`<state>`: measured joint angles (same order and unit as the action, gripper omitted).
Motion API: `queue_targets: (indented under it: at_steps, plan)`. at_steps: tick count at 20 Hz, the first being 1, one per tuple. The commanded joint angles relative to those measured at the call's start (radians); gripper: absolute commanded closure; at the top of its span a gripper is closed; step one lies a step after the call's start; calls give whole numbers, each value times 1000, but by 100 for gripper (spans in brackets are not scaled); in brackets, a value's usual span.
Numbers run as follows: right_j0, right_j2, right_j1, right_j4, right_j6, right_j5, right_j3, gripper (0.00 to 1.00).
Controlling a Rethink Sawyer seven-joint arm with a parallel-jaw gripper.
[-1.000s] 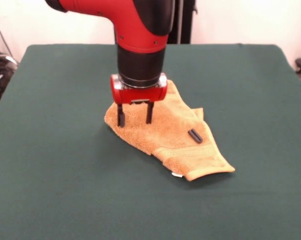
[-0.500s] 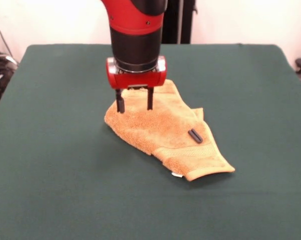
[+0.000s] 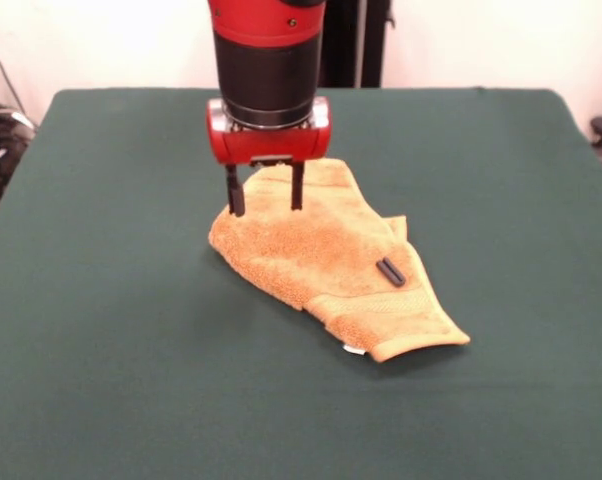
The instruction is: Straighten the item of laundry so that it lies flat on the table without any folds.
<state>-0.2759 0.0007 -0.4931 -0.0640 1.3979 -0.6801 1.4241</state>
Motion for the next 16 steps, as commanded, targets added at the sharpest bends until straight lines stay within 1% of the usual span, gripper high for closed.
queue_targets:
  at_steps: [1, 9, 12, 16]
  plan:
    - [2, 134, 8, 44, 96, -21, 129, 0]
    - [-21, 155, -44, 44, 47, -101, 151, 0]
    - [-22, 157, -34, 39, 41, -137, 126, 0]
    - [-21, 161, -29, 39, 52, -123, 128, 0]
